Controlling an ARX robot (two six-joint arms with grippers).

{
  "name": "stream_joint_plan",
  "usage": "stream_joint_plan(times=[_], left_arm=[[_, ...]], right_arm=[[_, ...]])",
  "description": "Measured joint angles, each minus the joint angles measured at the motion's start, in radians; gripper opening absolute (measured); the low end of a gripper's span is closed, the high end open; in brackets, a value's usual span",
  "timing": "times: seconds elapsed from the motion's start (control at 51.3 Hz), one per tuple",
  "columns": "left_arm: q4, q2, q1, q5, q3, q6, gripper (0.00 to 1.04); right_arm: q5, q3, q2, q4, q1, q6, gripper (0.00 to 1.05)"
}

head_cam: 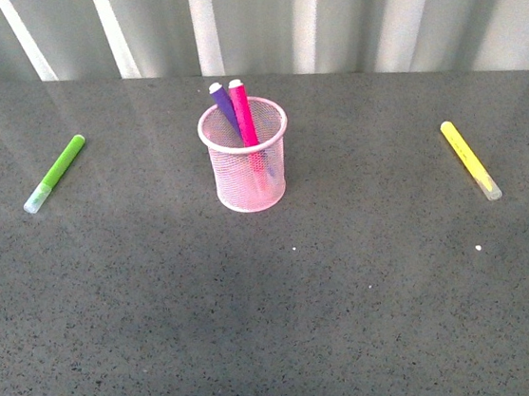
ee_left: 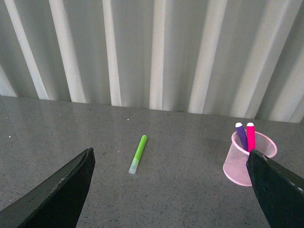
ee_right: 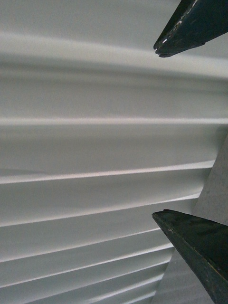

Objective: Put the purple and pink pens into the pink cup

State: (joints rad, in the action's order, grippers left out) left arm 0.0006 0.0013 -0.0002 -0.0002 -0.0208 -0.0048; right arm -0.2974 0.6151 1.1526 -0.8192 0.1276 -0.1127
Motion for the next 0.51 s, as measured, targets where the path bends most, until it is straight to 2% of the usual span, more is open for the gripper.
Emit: stream_joint_plan(times=[0.136, 0.312, 0.409, 0.506], left_arm=[[0.0, 0.0, 0.0, 0.0, 0.0, 0.0, 0.98], [0.0, 0.0, 0.0, 0.0, 0.0, 0.0, 0.98], [0.0, 0.0, 0.0, 0.0, 0.0, 0.0, 0.98], [0.0, 0.0, 0.0, 0.0, 0.0, 0.0, 0.98]], right_arm=[[-0.045, -0.063, -0.304, 0.224, -0.166, 0.007, 0.98], [-0.109, -0.142, -0.433, 0.333, -0.314, -0.013, 0.97], [0.061, -0.199, -0.496, 0.512, -0.319, 0.048, 0.83], [0.108, -0.393, -0.571, 0.449, -0.325, 0.089, 0.61]])
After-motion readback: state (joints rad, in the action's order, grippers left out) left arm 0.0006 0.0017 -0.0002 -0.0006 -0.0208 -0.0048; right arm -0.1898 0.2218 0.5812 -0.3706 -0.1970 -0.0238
